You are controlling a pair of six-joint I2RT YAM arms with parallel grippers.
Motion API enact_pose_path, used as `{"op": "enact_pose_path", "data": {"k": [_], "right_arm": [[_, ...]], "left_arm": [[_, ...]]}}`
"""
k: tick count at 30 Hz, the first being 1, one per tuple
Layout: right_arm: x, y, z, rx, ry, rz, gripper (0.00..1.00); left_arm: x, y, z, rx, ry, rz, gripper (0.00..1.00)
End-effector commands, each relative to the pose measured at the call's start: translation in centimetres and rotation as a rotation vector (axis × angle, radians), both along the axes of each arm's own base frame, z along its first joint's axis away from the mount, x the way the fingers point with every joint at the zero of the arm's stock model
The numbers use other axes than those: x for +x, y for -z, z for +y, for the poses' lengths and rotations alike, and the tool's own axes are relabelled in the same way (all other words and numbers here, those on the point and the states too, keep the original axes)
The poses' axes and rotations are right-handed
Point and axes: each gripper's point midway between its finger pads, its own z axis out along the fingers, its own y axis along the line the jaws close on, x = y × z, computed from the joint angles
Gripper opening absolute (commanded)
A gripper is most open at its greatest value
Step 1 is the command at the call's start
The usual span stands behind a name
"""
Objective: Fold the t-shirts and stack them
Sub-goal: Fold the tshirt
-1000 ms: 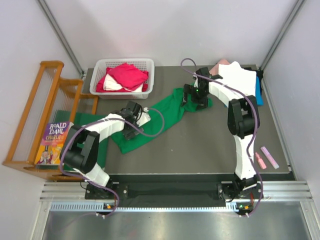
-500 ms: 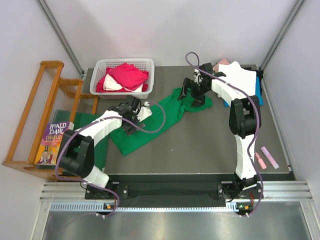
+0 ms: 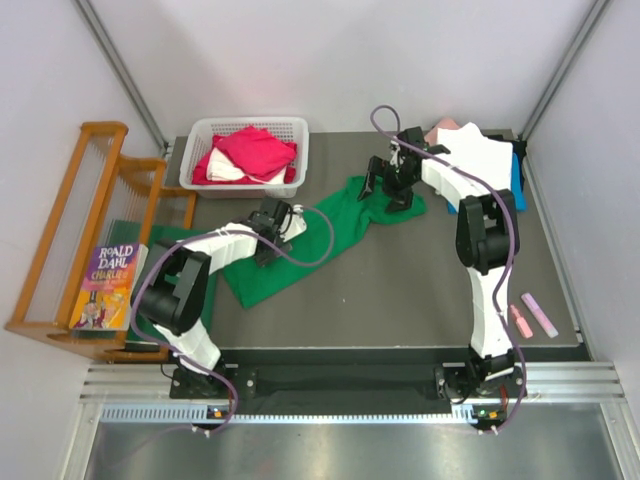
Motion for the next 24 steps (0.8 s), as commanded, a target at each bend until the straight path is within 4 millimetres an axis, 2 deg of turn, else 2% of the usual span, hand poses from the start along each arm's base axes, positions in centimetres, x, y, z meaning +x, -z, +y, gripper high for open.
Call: {"op": "enact_pose_path", "data": {"k": [1, 5, 8, 11, 12, 14, 15, 16, 20, 21, 23, 24], "right_arm": [[1.5, 0.9, -2.5, -0.067, 0.036, -0.028, 1.00], [2.2, 2.0, -5.9, -0.144, 0.112, -0.002, 1.00], [2.9, 2.7, -7.7, -0.187, 0.143, 0.006, 1.00], [3.6, 3.4, -8.4, -0.199, 0.142, 0.030, 1.00], [4.2, 3.0, -8.3, -0.191, 0.138, 0.018, 1.00], [4.6, 3.7, -7.8, -0.172, 0.128, 0.033, 1.00], [5.4, 3.1, -7.4, -0.153, 0.132, 0.015, 1.00], [5.6, 3.7, -7.2, -0.145, 0.130, 0.023, 1.00], [7.3, 3.1, -5.9, -0.080, 0.118, 0.005, 1.00], [7.9, 3.0, -5.6, -0.067, 0.114, -0.006, 1.00], [8.1, 3.0, -5.1, -0.034, 0.095, -0.008, 1.00], [8.1, 3.1, -4.9, -0.024, 0.088, -0.009, 1.00]], "left_arm": [[-0.2, 3.9, 2.3, 0.087, -0.030, 0.029, 0.81], [-1.8, 4.4, 3.0, 0.127, 0.001, 0.072, 0.80], [-3.4, 4.1, 3.3, 0.131, 0.027, 0.098, 0.80], [-4.6, 3.5, 2.8, 0.103, 0.049, 0.118, 0.80], [-5.2, 3.0, 2.7, 0.097, 0.056, 0.129, 0.80], [-6.0, 2.7, 1.7, 0.071, 0.080, 0.146, 0.80], [-6.9, 2.3, 1.6, 0.071, 0.090, 0.166, 0.80], [-7.4, 2.0, 0.7, 0.064, 0.112, 0.172, 0.80], [-10.1, 1.1, -2.1, 0.043, 0.185, 0.227, 0.81], [-10.5, 0.6, -3.5, 0.036, 0.221, 0.230, 0.81], [-11.6, 0.3, -4.5, 0.024, 0.228, 0.263, 0.81], [-11.8, -0.1, -6.0, -0.005, 0.245, 0.265, 0.81]]}}
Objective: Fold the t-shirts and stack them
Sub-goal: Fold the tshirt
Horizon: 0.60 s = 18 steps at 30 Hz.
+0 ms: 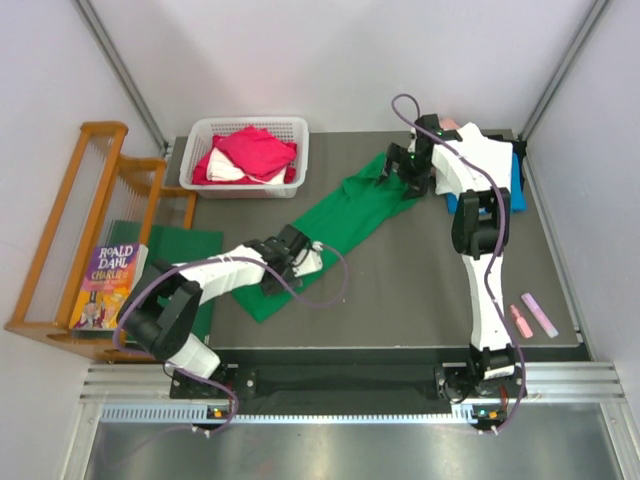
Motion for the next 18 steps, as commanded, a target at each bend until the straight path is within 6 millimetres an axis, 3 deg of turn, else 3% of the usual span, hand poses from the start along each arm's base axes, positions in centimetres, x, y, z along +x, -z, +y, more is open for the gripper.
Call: {"op": "enact_pose_path", "data": {"k": [1, 6, 11, 18], "right_arm": [[1.8, 0.9, 0.8, 0.058, -0.035, -0.054, 1.00], [2.3, 0.5, 2.0, 0.204, -0.053, -0.086, 1.00], [4.0, -0.6, 2.8, 0.310, -0.048, -0.122, 1.00], [6.0, -1.4, 3.6, 0.413, -0.023, -0.164, 1.00]], "left_arm": [[-4.5, -0.5, -2.9, -0.060, 0.026, 0.164, 0.81], [-5.5, -0.9, -5.6, -0.122, 0.041, 0.222, 0.81], [-6.2, -1.1, -7.4, -0.176, 0.057, 0.271, 0.81], [-6.3, -0.5, -8.5, -0.198, 0.064, 0.305, 0.81]]}}
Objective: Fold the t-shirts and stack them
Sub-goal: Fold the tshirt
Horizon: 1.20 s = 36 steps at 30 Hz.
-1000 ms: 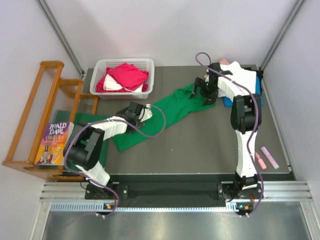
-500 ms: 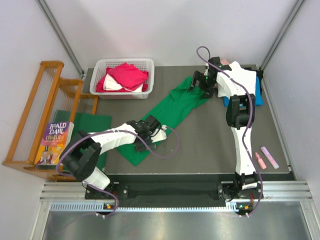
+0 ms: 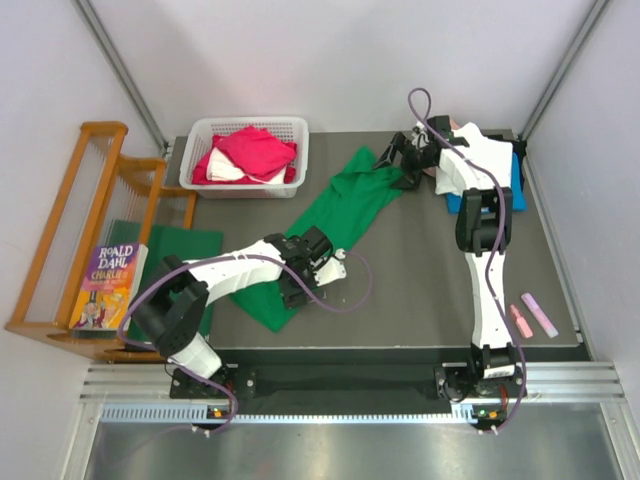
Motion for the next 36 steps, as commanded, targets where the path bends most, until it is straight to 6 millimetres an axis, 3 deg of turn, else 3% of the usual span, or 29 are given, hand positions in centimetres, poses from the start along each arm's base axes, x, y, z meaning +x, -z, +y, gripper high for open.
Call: {"op": "enact_pose_path", "data": {"k": [1, 8, 13, 17, 22, 25, 28, 29, 31, 32, 34, 35, 36], "right_arm": [[2.8, -0.2, 1.2, 0.079, 0.001, -0.098, 1.00], [5.0, -1.7, 1.7, 0.180, 0.013, -0.162, 1.00], [6.3, -3.9, 0.9, 0.235, 0.044, -0.216, 1.00], [6.6, -5.2, 0.4, 0.242, 0.054, -0.237, 1.00], [5.8, -4.8, 0.1, 0.207, 0.027, -0.230, 1.00], [5.0, -5.7, 0.2, 0.183, 0.000, -0.255, 1.00], [3.7, -7.6, 0.8, 0.151, -0.030, -0.283, 1.00], [3.3, -9.5, 1.0, 0.138, -0.039, -0.317, 1.00], [2.5, -10.7, 1.5, 0.093, -0.057, -0.347, 1.00], [1.8, -12.6, 1.6, 0.074, -0.062, -0.368, 1.00], [1.4, -13.9, 1.5, 0.000, -0.060, -0.414, 1.00], [0.5, -15.9, 1.4, -0.025, -0.061, -0.440, 1.00], [-0.1, -16.7, 1.9, -0.047, -0.077, -0.466, 1.00]], "left_arm": [[-0.4, 0.0, -1.4, -0.040, -0.002, 0.049, 0.81], [-0.5, -0.7, -3.2, -0.099, -0.009, 0.098, 0.82], [-0.3, -2.5, -6.5, -0.216, -0.005, 0.152, 0.82], [-0.5, -3.0, -9.3, -0.284, -0.004, 0.226, 0.82], [-0.7, -3.5, -10.5, -0.304, -0.009, 0.252, 0.81], [1.1, -5.6, -9.6, -0.333, -0.037, 0.154, 0.82], [4.5, -7.8, -6.4, -0.336, -0.124, -0.011, 0.83], [5.9, -8.2, -4.3, -0.313, -0.171, -0.074, 0.83], [7.1, -8.8, -1.7, -0.292, -0.217, -0.184, 0.85], [8.0, -8.9, 0.2, -0.259, -0.252, -0.238, 0.86], [8.6, -9.2, 2.9, -0.260, -0.318, -0.283, 0.86], [8.9, -9.5, 3.7, -0.271, -0.360, -0.297, 0.87], [9.1, -9.7, 4.6, -0.282, -0.395, -0.305, 0.87]]}}
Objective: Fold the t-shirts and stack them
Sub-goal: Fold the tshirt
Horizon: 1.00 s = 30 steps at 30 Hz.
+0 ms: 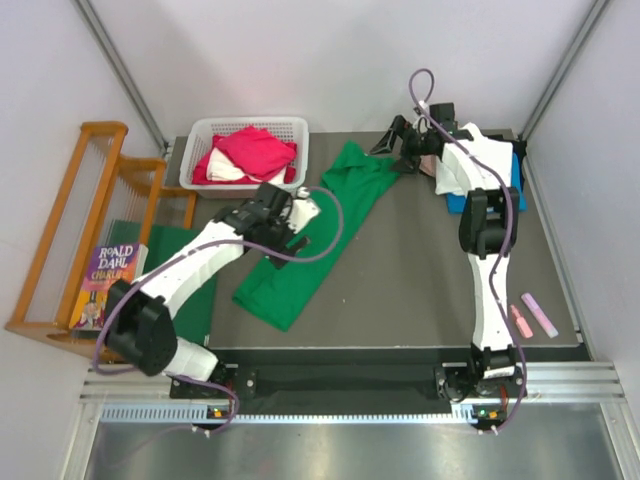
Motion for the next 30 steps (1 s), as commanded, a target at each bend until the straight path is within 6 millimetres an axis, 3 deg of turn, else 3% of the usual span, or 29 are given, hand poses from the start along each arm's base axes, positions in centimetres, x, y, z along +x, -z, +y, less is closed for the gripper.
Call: {"op": "enact_pose_path", "data": {"k": [1, 2, 5, 6, 8, 9, 10, 11, 12, 17, 20, 21, 23, 25, 26, 30], "right_arm": [[-2.4, -12.3, 1.0, -0.137, -0.031, -0.292, 1.00], [-3.5, -13.5, 1.1, -0.157, -0.032, -0.296, 1.00], [-7.0, -13.7, 3.1, -0.182, -0.067, -0.269, 1.00], [-8.7, -13.8, 5.4, -0.169, -0.113, -0.279, 1.00], [-12.7, -12.4, 7.6, -0.161, -0.172, -0.247, 1.00], [-15.3, -12.2, 10.5, -0.143, -0.246, -0.254, 1.00], [-17.6, -11.1, 11.5, -0.143, -0.290, -0.225, 1.00], [-20.4, -10.6, 14.1, -0.142, -0.366, -0.218, 1.00], [-22.2, -9.3, 14.9, -0.149, -0.404, -0.186, 1.00], [-30.7, -8.1, 19.6, -0.133, -0.564, -0.154, 1.00], [-34.6, -6.6, 21.5, -0.130, -0.619, -0.116, 1.00], [-35.4, -5.9, 21.8, -0.147, -0.631, -0.111, 1.00], [-38.0, -5.1, 23.0, -0.166, -0.684, -0.109, 1.00], [-38.9, -4.4, 23.9, -0.195, -0.705, -0.118, 1.00], [-40.2, -4.1, 24.6, -0.209, -0.736, -0.114, 1.00], [-41.9, -4.5, 27.6, -0.197, -0.802, -0.146, 1.00]], "left_arm": [[2.6, -2.0, 5.5, -0.006, -0.197, -0.133, 0.87], [2.9, -2.3, 6.3, -0.029, -0.243, -0.141, 0.88], [3.5, -2.6, 9.4, -0.053, -0.351, -0.162, 0.88], [3.3, -2.4, 9.9, -0.059, -0.361, -0.152, 0.88], [3.2, -2.1, 11.4, -0.072, -0.413, -0.140, 0.88], [3.0, -2.0, 11.6, -0.087, -0.424, -0.136, 0.88], [3.1, -2.0, 12.4, -0.103, -0.461, -0.134, 0.88], [3.0, -1.9, 12.8, -0.113, -0.479, -0.131, 0.88], [3.2, -1.9, 13.1, -0.121, -0.497, -0.131, 0.88], [3.6, -1.9, 15.1, -0.172, -0.597, -0.114, 0.88], [3.9, -1.9, 15.6, -0.213, -0.638, -0.092, 0.88], [4.2, -2.1, 17.0, -0.227, -0.685, -0.095, 0.88], [4.2, -2.2, 17.3, -0.261, -0.711, -0.076, 0.88], [4.2, -2.0, 17.9, -0.276, -0.734, -0.053, 0.88], [4.1, -2.0, 18.0, -0.279, -0.736, -0.045, 0.88], [3.9, -1.3, 18.4, -0.288, -0.756, -0.021, 0.88]]}}
